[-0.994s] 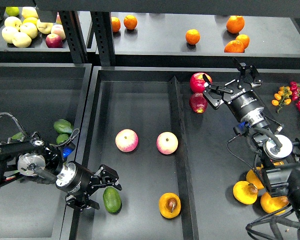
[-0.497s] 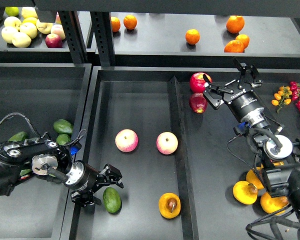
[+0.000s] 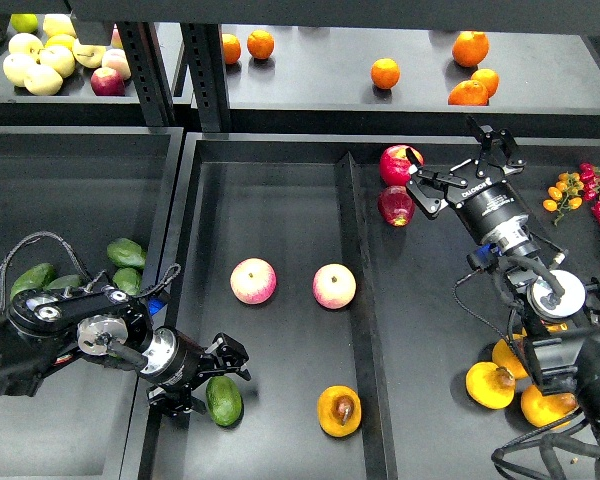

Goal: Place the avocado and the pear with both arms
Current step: 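Lower the left gripper and close it around the green avocado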

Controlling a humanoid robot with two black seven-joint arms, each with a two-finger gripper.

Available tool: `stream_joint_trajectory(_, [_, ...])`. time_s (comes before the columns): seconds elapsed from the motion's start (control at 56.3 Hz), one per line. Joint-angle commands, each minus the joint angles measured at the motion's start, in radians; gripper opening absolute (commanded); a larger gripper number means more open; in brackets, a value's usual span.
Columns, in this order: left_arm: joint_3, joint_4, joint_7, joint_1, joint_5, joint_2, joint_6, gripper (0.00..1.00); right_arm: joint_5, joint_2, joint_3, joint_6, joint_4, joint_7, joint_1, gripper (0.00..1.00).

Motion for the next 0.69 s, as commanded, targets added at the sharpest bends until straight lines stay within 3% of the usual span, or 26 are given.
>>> stream_joint_trajectory(0.0, [-0.001, 0.020, 0.000, 0.014, 0.012, -0.020, 0.000, 0.93, 0.000, 0.000, 0.000, 0.000, 0.000, 0.000, -0.001, 1.00])
stream_joint_trajectory(0.355, [0.000, 0.062, 0.000, 0.017, 0.020, -0.054, 0.000, 0.92, 0.002, 0.000, 0.000, 0.000, 0.002, 0.000, -0.001, 1.00])
stream_joint_trajectory(0.675, [-0.001, 0.073, 0.000, 0.017, 0.062, -0.060, 0.000, 0.73, 0.000, 0.000, 0.000, 0.000, 0.000, 0.000, -0.001, 1.00])
